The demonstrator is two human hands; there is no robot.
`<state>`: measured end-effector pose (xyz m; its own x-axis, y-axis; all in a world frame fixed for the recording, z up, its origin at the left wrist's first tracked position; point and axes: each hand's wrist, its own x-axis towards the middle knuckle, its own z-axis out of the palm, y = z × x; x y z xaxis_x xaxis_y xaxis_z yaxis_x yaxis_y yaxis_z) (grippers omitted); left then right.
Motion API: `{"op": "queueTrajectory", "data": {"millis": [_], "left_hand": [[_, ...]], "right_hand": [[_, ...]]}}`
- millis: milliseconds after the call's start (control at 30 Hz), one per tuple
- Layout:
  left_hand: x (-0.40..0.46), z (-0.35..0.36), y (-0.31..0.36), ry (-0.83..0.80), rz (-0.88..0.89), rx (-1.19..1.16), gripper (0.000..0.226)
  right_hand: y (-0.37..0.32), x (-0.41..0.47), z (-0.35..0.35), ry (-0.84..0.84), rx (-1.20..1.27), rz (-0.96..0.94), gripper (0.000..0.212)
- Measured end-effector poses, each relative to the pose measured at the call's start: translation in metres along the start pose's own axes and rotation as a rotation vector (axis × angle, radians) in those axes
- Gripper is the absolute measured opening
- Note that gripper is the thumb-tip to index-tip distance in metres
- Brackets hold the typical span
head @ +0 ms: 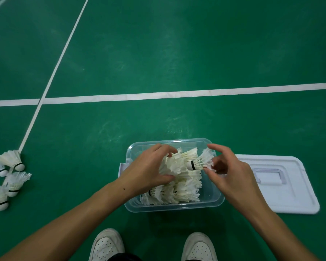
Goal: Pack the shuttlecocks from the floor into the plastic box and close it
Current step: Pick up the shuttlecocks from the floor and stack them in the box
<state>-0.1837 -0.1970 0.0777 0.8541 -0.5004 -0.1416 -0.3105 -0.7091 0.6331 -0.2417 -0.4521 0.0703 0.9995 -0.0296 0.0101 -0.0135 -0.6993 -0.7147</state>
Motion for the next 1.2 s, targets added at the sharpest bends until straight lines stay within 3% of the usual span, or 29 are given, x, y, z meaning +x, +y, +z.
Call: {"op": "queueTrajectory", "data": {"millis": [367, 533, 633, 733, 900, 1033, 1200], "left_hand": [[0.0, 0.008, -0.006, 0.016, -0.081, -0.071, 0.073], [0.0, 0.011, -0.007, 0.007, -0.091, -0.069, 0.058], [-0.003, 0.007, -0.008, 0.037, -0.086, -0.096, 0.058], [-0.01, -0.003, -0.005, 0.075, -0.061, -0.137, 0.062], [-0.017, -0.022, 0.001, 0.071, -0.05, -0.136, 0.079], [-0.015, -0.029, 0.008, 0.06, 0.011, -0.114, 0.085], [-0.015, -0.032, 0.009, 0.087, 0.07, -0.081, 0.086]], "right_hand": [[-0.004, 0.011, 0.039, -0.177, -0.002, 0.105, 0.078], [-0.007, 0.02, 0.035, -0.288, -0.034, 0.166, 0.089], [-0.006, 0.021, 0.022, -0.362, 0.083, 0.214, 0.093], [-0.005, 0.018, 0.003, -0.366, 0.158, 0.214, 0.088], [-0.03, 0.013, -0.023, -0.198, 0.156, 0.056, 0.062], [-0.067, 0.014, -0.008, -0.242, 0.268, -0.086, 0.061], [-0.078, 0.021, 0.017, -0.223, 0.356, -0.09, 0.058]]}}
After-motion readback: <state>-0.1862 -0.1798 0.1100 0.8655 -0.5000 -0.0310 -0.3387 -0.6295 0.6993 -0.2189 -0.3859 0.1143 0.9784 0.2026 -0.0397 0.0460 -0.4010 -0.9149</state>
